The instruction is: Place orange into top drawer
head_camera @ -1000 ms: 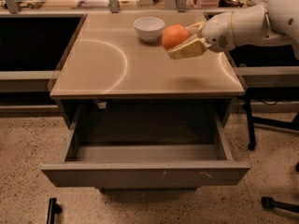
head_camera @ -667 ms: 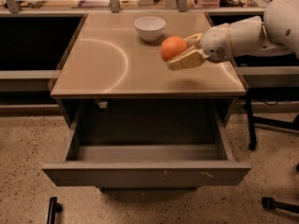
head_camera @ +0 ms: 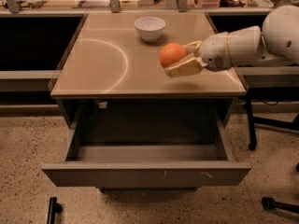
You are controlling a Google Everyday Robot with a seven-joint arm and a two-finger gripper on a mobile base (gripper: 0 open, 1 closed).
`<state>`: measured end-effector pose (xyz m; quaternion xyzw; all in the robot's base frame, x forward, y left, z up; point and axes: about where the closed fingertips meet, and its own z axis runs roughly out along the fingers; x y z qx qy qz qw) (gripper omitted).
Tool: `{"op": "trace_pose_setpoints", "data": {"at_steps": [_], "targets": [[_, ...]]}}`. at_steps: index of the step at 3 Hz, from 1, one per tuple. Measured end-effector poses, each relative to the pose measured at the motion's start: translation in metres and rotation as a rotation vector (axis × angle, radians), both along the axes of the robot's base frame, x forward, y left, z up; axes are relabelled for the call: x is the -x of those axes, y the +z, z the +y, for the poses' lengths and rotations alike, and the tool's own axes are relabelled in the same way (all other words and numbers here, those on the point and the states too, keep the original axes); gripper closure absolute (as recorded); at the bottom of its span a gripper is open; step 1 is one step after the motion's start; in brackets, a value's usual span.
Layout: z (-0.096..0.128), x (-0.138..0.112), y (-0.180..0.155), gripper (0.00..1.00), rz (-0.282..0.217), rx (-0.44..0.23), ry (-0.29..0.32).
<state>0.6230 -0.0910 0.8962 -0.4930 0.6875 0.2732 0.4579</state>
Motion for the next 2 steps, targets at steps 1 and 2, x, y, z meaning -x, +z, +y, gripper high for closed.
{"op": "trace_pose_setpoints", "data": {"at_steps": [1,2], "targets": [[-0.004,0.037,0.011,1.00,-0.039,-0.061,-0.113],[-0.010,0.066,-0.007,1.00,-0.020,-0.116,-0.249]]}}
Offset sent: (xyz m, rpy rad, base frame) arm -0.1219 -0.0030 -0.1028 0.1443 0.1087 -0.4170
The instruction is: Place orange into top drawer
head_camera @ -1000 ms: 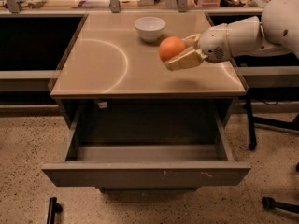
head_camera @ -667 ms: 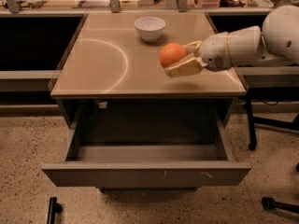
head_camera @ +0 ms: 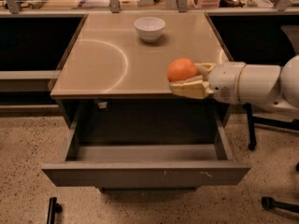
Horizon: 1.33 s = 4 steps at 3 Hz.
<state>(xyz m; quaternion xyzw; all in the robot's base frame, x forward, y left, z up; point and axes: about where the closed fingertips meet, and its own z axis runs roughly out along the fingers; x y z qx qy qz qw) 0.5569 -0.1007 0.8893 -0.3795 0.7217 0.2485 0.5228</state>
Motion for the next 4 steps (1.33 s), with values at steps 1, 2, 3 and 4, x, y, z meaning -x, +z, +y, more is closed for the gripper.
{"op": "trace_pose_setpoints", "data": {"at_steps": [1,2,3,4], "targets": [[0.005,0.024,-0.053,1.00,0.097,-0.042,-0.081],[0.010,0.032,-0.070,1.00,0.122,-0.032,-0.078],[0.010,0.031,-0.069,1.00,0.120,-0.031,-0.079],[0.013,0.032,-0.104,1.00,0.212,-0.027,-0.100]]}}
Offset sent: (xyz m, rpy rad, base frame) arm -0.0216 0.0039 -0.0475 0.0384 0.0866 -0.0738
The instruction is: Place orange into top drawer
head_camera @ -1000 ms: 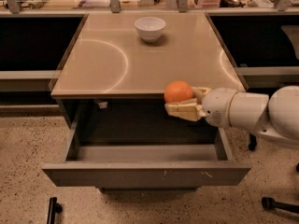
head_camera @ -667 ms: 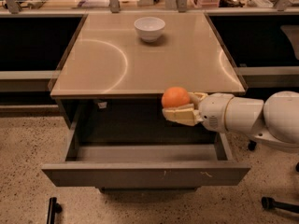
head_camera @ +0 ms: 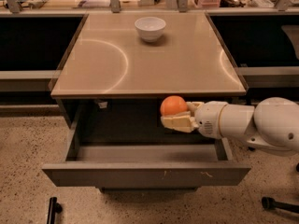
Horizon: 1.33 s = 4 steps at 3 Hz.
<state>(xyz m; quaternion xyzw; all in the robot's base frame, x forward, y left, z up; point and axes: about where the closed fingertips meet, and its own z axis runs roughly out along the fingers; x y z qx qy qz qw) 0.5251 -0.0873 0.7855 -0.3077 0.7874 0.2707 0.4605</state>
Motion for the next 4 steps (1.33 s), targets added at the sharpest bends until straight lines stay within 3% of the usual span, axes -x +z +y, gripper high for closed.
{"op": "trace_pose_setpoints", "data": {"at_steps": [2,4], "targets": [[0.010,0.009,-0.070,1.00,0.183,-0.043,-0.028],[0.008,-0.002,-0.135,1.00,0.319,-0.056,-0.074]]}}
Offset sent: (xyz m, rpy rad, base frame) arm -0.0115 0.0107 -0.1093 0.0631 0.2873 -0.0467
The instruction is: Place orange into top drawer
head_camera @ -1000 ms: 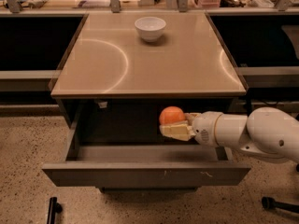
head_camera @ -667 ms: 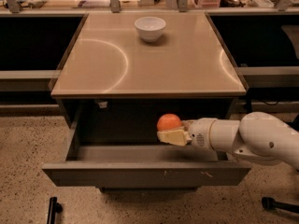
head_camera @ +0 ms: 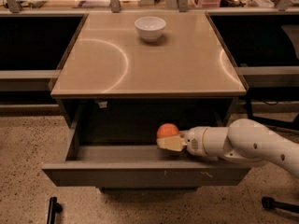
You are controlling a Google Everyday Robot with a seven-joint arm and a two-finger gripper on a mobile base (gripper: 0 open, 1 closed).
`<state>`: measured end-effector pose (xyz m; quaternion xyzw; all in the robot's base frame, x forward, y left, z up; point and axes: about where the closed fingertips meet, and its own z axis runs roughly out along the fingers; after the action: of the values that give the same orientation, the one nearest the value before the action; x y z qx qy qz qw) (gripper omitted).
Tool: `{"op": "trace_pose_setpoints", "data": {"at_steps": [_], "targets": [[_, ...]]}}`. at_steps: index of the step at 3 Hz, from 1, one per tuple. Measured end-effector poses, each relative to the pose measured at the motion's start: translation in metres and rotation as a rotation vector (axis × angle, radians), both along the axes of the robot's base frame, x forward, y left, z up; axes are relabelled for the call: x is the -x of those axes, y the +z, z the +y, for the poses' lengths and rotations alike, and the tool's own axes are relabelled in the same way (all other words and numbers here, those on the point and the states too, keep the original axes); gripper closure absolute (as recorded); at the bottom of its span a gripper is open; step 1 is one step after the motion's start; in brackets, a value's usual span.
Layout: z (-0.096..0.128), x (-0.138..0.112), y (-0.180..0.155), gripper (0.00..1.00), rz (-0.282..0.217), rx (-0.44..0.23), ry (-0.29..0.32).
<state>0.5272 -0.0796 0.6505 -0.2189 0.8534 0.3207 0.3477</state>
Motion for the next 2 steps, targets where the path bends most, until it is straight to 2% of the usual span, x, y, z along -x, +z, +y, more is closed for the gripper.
{"op": "trace_pose_setpoints", "data": {"at_steps": [1,2], "targets": [[0.0002,-0.0005,-0.0025,0.82,0.005,0.000,-0.001],[0.0002,-0.0005,-0.0025,0.59,0.005,0.000,-0.001]]}}
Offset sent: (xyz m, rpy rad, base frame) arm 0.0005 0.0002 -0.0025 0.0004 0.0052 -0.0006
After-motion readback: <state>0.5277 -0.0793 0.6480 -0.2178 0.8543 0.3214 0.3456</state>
